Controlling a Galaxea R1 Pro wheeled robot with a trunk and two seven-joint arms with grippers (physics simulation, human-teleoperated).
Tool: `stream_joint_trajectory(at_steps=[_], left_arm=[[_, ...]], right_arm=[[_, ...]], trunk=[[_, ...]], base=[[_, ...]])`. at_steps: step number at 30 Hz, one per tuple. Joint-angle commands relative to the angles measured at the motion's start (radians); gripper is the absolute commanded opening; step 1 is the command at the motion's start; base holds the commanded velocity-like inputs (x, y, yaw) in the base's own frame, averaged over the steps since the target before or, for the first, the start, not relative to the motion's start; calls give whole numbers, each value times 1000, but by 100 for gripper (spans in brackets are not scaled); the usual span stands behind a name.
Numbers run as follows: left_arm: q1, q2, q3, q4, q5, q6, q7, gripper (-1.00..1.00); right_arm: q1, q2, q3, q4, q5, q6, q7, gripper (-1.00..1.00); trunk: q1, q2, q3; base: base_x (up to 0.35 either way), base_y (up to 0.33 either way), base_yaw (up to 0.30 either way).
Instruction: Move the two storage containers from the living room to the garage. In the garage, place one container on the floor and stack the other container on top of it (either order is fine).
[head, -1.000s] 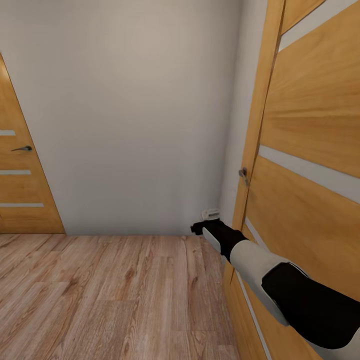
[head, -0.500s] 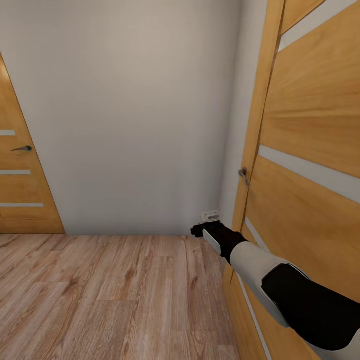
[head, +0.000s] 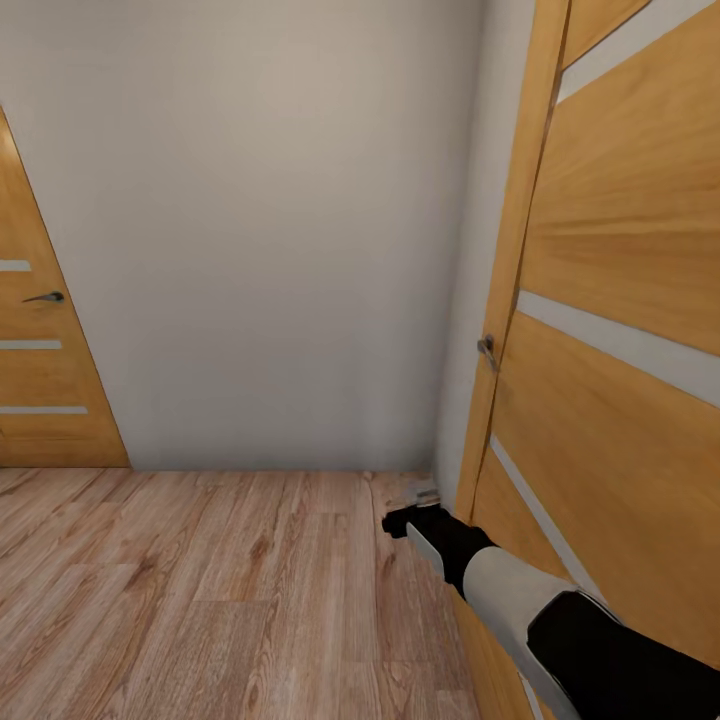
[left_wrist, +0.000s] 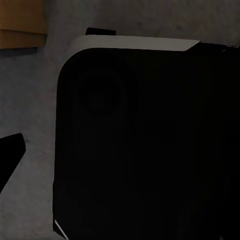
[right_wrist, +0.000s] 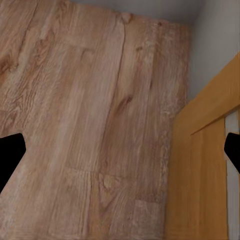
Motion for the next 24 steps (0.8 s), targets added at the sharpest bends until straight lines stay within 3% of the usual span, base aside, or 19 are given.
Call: stream_joint_trajectory(at_steps=[1, 24], left_arm=[[0, 0, 0, -1, 10, 0, 1, 100], [0, 1, 0, -1, 10, 0, 2, 100]], right_arm=[[12, 0, 7, -2, -7, 3, -6, 100], [222, 0, 10, 1, 30, -28, -6, 100]], trunk=[[0, -1, -1], [0, -1, -1]], base=[[0, 0, 0], [0, 0, 0]])
